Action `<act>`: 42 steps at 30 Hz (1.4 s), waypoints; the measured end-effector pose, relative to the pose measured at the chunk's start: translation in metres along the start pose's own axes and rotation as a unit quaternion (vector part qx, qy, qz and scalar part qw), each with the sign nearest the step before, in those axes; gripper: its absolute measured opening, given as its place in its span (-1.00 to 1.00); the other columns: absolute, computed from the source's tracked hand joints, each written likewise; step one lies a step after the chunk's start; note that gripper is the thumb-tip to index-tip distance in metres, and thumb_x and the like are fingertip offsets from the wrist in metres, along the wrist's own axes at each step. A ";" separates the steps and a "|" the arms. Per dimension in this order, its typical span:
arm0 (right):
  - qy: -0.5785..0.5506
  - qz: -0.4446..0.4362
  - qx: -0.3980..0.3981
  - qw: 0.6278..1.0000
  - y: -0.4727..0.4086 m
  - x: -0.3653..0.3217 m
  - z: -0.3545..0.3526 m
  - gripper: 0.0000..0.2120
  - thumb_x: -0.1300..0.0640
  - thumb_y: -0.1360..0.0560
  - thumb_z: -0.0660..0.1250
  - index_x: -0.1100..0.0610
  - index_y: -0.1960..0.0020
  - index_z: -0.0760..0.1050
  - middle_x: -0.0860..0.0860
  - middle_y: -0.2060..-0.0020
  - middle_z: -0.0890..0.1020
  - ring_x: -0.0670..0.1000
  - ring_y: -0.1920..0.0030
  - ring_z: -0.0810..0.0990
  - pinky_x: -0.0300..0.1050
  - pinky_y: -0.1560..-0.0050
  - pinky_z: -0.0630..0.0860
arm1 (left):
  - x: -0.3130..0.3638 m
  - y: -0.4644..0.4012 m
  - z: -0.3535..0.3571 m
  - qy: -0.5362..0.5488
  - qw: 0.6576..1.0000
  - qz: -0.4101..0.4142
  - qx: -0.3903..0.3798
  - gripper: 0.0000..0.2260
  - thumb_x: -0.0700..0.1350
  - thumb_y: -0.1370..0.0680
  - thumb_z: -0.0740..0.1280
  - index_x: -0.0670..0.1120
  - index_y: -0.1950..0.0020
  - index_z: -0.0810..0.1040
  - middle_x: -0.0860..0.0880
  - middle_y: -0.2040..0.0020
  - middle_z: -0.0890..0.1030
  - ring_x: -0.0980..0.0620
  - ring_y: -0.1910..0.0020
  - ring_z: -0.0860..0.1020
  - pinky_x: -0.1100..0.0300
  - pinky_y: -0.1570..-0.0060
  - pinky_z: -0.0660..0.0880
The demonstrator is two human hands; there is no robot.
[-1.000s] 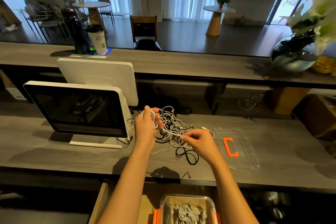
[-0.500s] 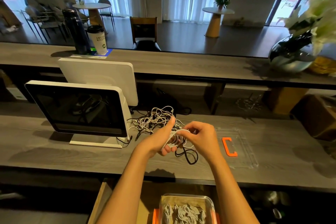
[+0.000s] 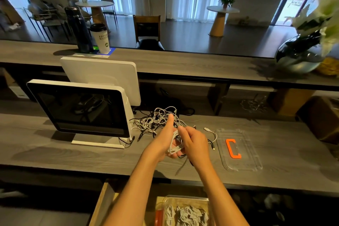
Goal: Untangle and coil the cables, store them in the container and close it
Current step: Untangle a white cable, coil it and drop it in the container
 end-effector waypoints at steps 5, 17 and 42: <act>-0.048 0.045 0.063 0.996 -0.006 0.007 -0.015 -0.59 0.05 -0.66 0.20 0.17 0.33 0.42 0.00 0.48 0.41 -0.03 0.41 0.37 -0.03 0.31 0.27 | 0.010 0.006 -0.009 -0.140 0.980 0.136 0.037 -0.44 0.33 -0.60 0.07 -0.15 -0.01 0.53 -0.14 0.23 0.61 -0.02 0.38 0.62 0.16 0.43 0.55; -0.083 0.000 -0.163 0.983 -0.017 0.006 -0.056 -0.85 0.13 -0.55 0.39 0.10 0.15 0.70 0.09 0.31 0.65 -0.04 0.27 0.53 -0.12 0.21 0.44 | 0.008 0.014 -0.021 -0.311 0.927 0.210 -0.020 -0.68 0.02 -0.70 0.13 -0.02 0.22 0.44 0.10 0.51 0.43 0.16 0.55 0.38 0.29 0.48 0.33; 0.100 -0.280 0.006 0.955 0.015 -0.025 -0.016 -0.71 -0.13 -0.63 0.19 -0.04 -0.04 0.65 -0.14 0.08 0.69 -0.15 0.05 0.62 -0.18 0.08 0.60 | 0.016 0.002 -0.060 -0.360 0.897 0.136 0.218 -0.54 0.03 -0.64 0.26 -0.12 0.43 0.39 -0.05 0.51 0.46 0.07 0.53 0.42 0.16 0.34 0.33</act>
Point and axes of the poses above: each hand's wrist, its own y-axis away from the middle knuckle, its own z-axis out of the palm, x = y × z, the point moved 6 cm from there along -y, towards the middle knuckle
